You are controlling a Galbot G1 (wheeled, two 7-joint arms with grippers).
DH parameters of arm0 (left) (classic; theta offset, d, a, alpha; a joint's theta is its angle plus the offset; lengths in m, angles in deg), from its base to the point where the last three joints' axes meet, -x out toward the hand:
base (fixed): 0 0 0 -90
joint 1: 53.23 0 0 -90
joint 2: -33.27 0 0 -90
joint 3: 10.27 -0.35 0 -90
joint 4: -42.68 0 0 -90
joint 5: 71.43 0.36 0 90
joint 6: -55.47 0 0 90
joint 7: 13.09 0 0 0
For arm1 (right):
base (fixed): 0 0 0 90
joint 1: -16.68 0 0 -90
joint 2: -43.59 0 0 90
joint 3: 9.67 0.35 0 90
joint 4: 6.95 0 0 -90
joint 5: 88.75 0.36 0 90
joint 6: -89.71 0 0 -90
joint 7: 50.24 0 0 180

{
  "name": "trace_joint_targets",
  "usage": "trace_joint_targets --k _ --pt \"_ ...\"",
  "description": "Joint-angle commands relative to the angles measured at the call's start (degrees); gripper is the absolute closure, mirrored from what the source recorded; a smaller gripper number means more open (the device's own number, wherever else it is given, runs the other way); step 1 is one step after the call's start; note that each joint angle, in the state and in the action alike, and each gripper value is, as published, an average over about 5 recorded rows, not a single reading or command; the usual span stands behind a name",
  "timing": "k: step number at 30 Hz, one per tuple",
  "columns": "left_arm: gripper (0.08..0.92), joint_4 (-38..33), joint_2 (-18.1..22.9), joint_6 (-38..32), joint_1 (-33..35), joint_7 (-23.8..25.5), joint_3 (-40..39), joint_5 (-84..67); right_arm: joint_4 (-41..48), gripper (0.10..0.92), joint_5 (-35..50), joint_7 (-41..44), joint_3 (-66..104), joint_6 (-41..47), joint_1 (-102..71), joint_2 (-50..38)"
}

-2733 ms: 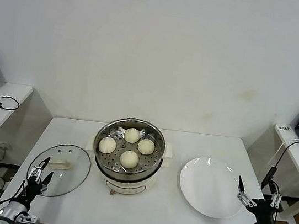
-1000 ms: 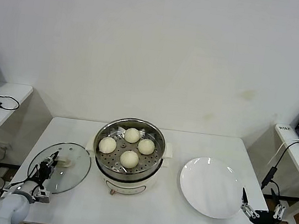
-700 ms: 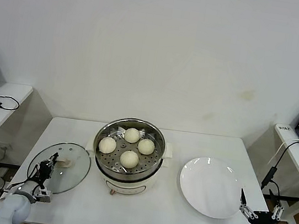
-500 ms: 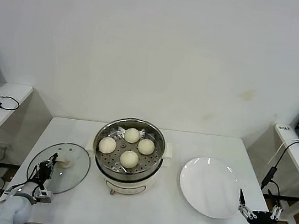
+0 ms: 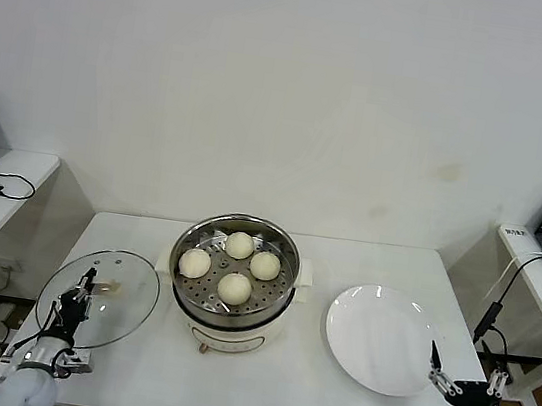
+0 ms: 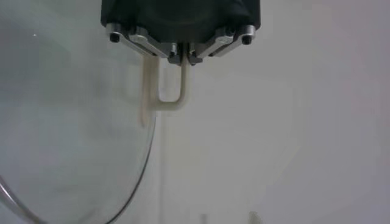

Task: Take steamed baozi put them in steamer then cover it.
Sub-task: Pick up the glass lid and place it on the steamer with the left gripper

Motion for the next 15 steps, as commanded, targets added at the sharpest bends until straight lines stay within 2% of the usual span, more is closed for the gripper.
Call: trace_joint_targets --k 1,9,15 --pt "0.859 -16.4 0.3 3.6 10.1 0.2 4.8 0.5 0.1 0.203 0.0 0.1 -0.3 -0.2 0.1 -0.4" --pt "0.859 -28.8 -2.4 7.0 16.1 8.8 8.8 -2.7 0.6 0.203 -0.1 0.3 -1.0 -0.4 0.5 -1.0" --pt "0.859 -34.7 -5.3 10.1 15.9 14.3 7.9 -4.3 1.1 0.203 -0.8 0.3 -2.1 -0.6 1.0 -1.2"
